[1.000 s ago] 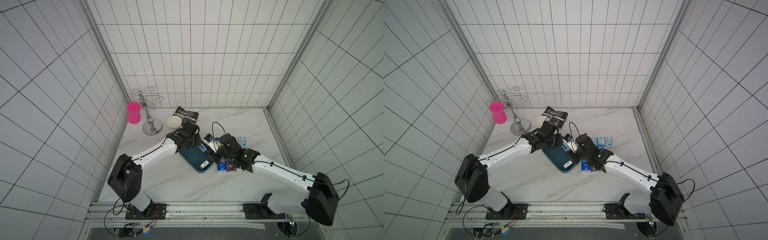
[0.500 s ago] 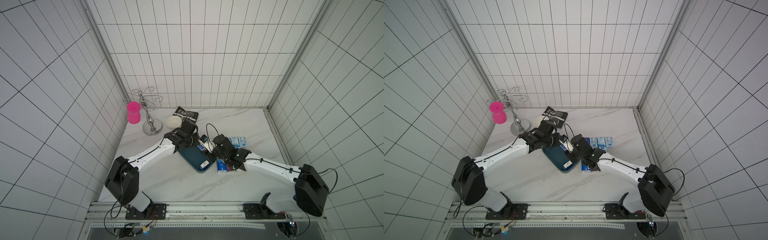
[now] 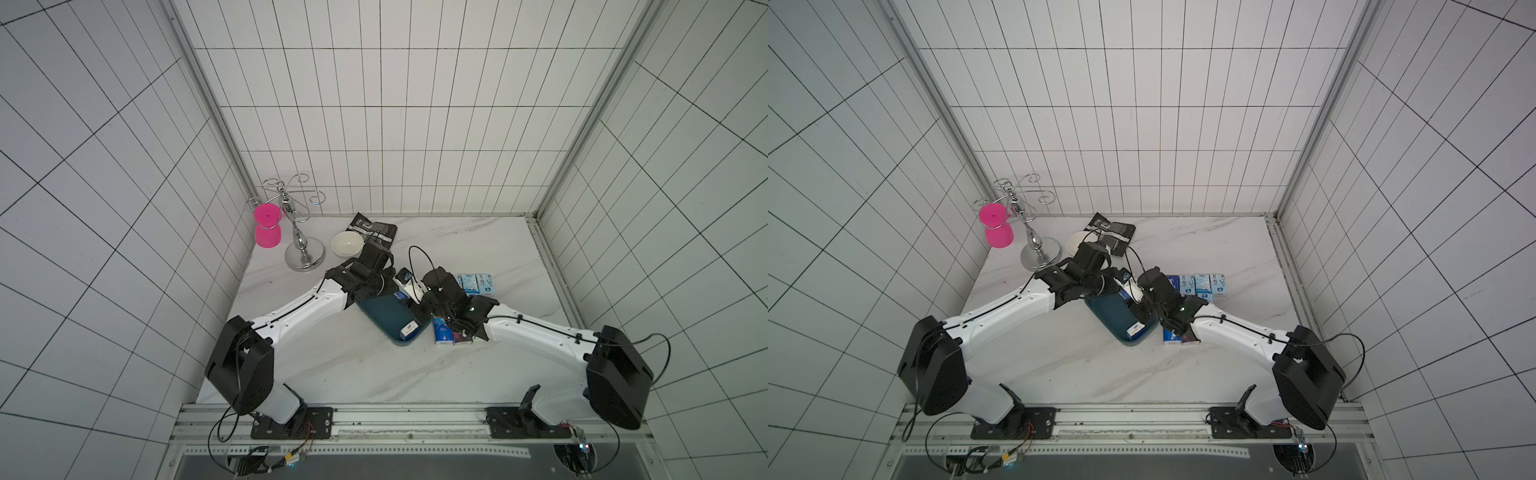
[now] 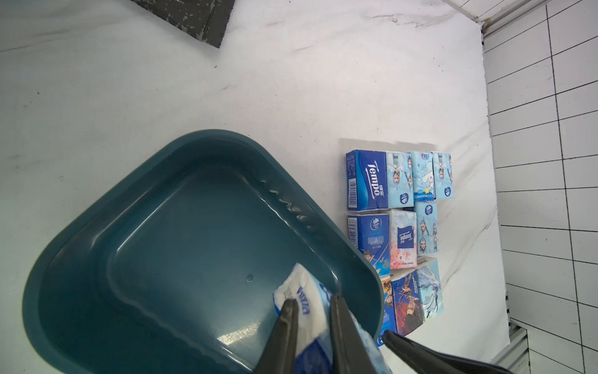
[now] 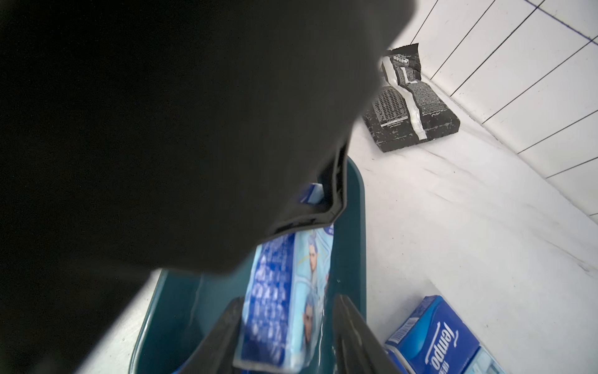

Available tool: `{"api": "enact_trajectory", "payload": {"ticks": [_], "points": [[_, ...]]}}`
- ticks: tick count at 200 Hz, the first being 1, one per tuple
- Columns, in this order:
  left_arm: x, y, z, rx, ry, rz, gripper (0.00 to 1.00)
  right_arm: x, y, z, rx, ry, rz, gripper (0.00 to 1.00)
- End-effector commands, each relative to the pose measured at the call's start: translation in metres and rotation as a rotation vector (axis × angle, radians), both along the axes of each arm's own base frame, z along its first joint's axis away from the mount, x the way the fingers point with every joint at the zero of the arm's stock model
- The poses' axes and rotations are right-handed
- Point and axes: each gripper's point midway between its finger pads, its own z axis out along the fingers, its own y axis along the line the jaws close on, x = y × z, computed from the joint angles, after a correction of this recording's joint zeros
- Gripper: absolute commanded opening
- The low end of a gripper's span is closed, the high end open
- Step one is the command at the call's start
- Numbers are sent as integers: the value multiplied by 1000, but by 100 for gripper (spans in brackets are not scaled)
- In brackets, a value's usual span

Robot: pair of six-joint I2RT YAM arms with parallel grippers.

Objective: Take the pocket tissues out of the storage box
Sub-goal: Pick up the pocket tissues from the storage box, then place the pocket tissues at the center of the board.

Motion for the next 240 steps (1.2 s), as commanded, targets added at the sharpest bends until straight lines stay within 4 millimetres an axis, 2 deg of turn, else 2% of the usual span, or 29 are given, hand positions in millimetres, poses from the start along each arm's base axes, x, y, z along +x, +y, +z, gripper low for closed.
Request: {"api": "enact_trajectory", "payload": {"ticks": [1, 23, 43, 71, 102, 138, 180, 198, 217, 240], "points": [[-10, -13, 22, -88, -25, -64, 7, 6, 7, 11, 23, -19, -11, 37], [-12, -14, 21, -106, -23, -62, 7, 3, 6, 12, 34, 10, -4, 26], [-12, -18, 23, -137, -23, -72, 11, -2, 4, 10, 39, 50, 7, 20], [-11, -17, 28, -201, -10, -70, 31, -7, -5, 13, 76, 83, -12, 16], [-1, -1, 34, -195, -31, -25, 47, -4, -28, 23, 90, 101, -61, 15], [16, 32, 31, -179, -32, 79, 50, 4, -61, 22, 96, 129, -161, 15], [18, 53, 30, -138, -67, 145, 50, 23, -117, 32, 164, 132, -376, 15], [16, 56, 26, -127, -65, 151, 50, 36, -154, 33, 200, 141, -546, 15], [14, 57, 23, -131, -59, 155, 50, 49, -203, 24, 250, 183, -791, 17], [12, 56, 22, -138, -56, 152, 50, 50, -245, 5, 295, 267, -966, 16]]}}
